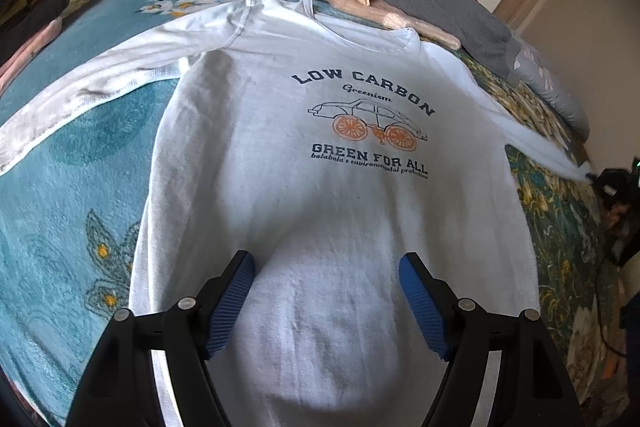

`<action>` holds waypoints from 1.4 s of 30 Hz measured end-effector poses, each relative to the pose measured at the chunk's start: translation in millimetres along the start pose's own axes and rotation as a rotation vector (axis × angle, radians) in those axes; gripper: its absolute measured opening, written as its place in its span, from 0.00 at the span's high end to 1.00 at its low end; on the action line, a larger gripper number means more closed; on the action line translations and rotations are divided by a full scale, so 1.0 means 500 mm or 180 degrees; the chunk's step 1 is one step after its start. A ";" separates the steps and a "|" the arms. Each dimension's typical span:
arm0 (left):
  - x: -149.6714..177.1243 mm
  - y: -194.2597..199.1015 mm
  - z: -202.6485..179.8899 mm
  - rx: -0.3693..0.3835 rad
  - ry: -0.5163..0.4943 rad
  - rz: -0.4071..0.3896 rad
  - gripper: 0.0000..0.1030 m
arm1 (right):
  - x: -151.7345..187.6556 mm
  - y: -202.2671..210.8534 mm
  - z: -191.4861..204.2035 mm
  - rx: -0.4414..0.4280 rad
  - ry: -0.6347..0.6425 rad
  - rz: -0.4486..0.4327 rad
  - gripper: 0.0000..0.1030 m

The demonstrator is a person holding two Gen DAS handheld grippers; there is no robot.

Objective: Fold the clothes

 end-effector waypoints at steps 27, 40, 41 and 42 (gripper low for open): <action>0.121 0.134 0.225 0.0369 0.0822 -0.0009 0.26 | 0.540 0.239 0.234 -0.1504 0.1241 0.1501 0.73; 0.157 0.130 0.202 0.0158 0.0348 0.0053 0.71 | 0.674 0.273 0.263 -0.1140 0.1643 0.1754 0.73; 0.159 0.125 0.193 0.0131 0.0289 0.0069 0.72 | 0.674 0.274 0.263 -0.1117 0.1657 0.1743 0.73; 0.161 0.124 0.185 0.0086 0.0215 0.0067 0.72 | 0.674 0.276 0.262 -0.1098 0.1670 0.1741 0.73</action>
Point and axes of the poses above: each gripper's, at about its wrist camera, not at the fingertips, and y roughly against the way its jaws point, z to its left, x to its underside, the point moved 4 cm from there along -y, roughly the way its jaws point, and after that the axes turned 2 degrees about y, right-handed, at the moved point
